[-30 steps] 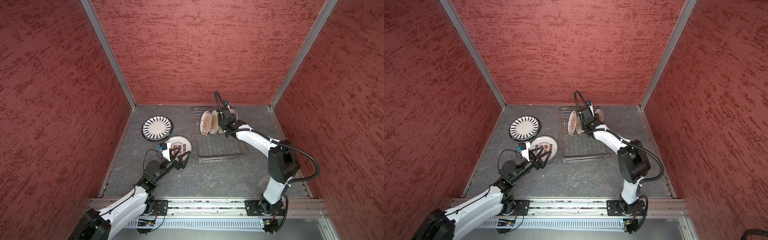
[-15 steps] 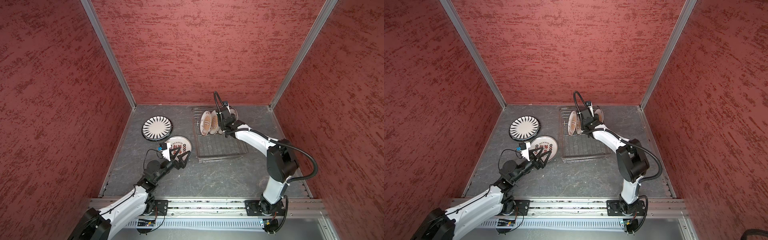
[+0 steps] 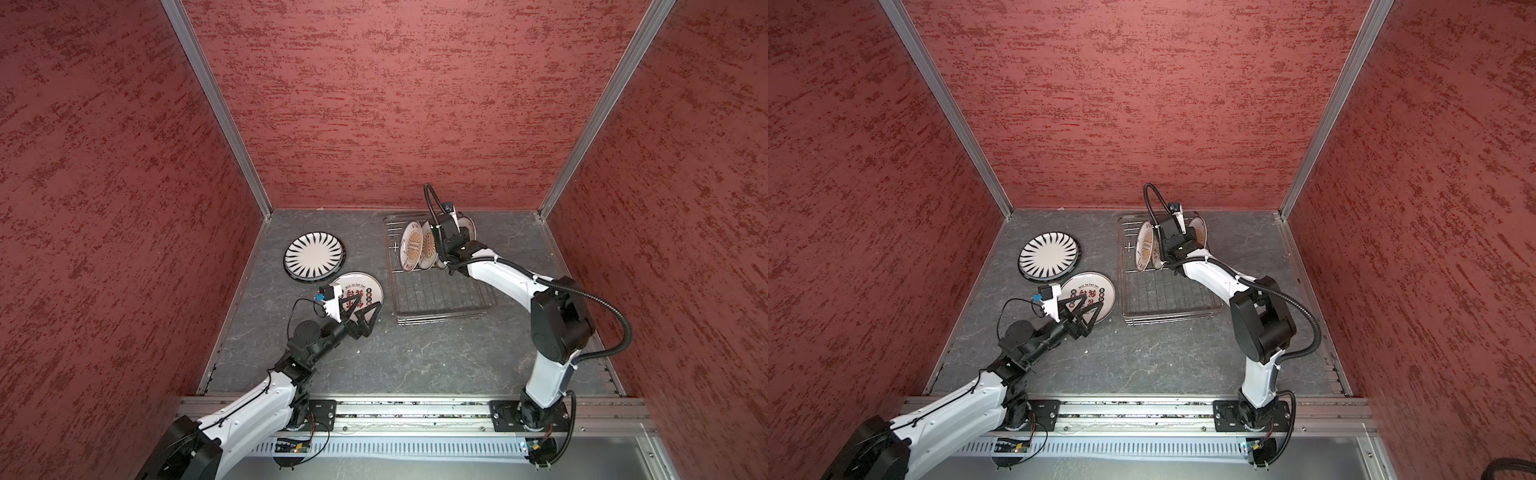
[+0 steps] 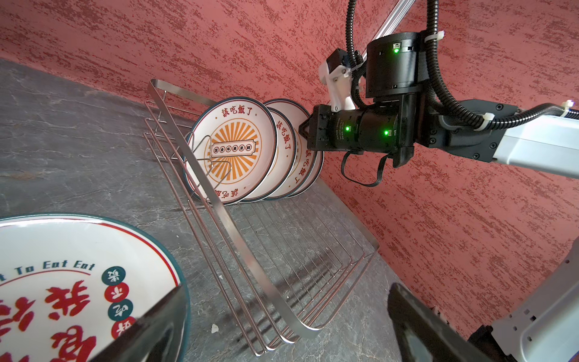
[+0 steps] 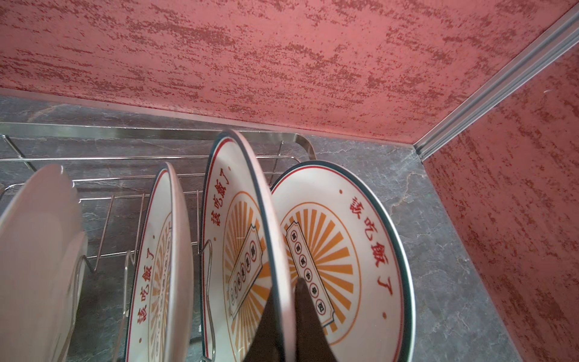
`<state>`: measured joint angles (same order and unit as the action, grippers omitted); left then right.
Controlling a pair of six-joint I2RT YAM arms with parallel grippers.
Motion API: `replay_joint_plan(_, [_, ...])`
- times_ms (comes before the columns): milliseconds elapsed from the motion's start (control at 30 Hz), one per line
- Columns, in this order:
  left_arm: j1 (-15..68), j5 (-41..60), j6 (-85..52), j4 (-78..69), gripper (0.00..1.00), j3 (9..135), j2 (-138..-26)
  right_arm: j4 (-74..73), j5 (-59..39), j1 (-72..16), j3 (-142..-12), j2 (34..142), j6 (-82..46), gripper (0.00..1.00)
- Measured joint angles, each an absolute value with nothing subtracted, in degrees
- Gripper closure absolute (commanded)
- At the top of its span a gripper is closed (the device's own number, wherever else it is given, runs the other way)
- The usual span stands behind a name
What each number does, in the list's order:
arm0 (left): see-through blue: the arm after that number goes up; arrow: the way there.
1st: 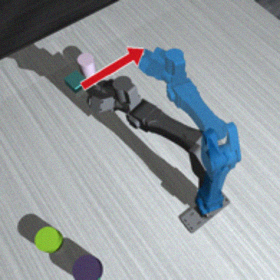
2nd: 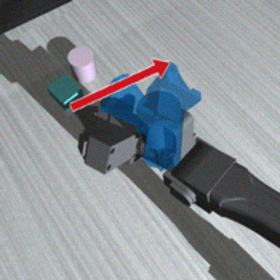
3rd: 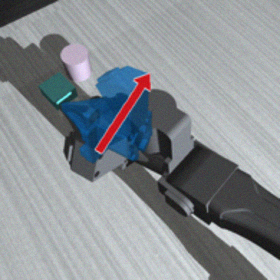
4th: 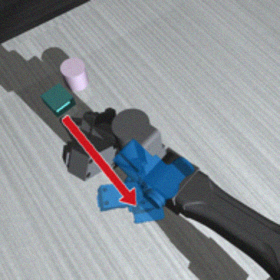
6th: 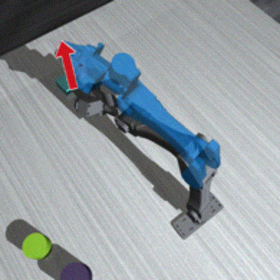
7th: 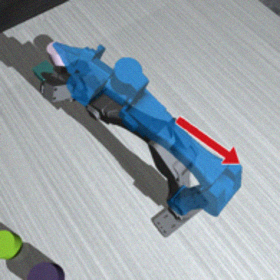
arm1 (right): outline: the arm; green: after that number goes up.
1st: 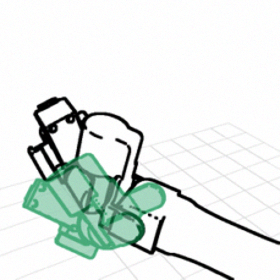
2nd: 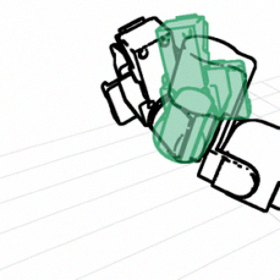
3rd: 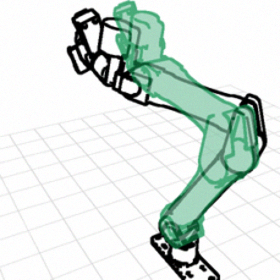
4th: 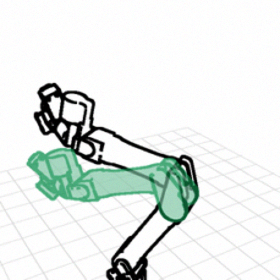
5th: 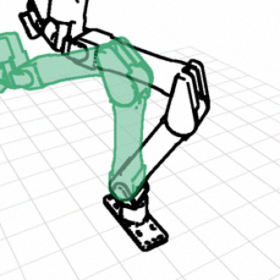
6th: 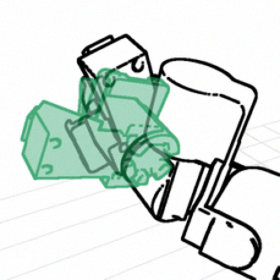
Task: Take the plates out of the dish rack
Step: 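Lift the sunburst plate up out of the rack with the right gripper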
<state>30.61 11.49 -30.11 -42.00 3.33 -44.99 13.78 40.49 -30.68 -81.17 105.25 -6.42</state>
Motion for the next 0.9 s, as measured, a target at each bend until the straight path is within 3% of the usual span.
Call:
replay_joint_plan(533, [30.9,11.4,-30.1,-42.0,0.01,3.3,-45.0,8.3,46.5,-31.9,-78.7,97.5,-1.4,1.0])
replay_joint_plan(900, [30.9,10.6,-30.1,-41.5,0.01,3.3,-44.8,2.8,50.6,-33.3,-68.8,87.1,-0.2,1.0])
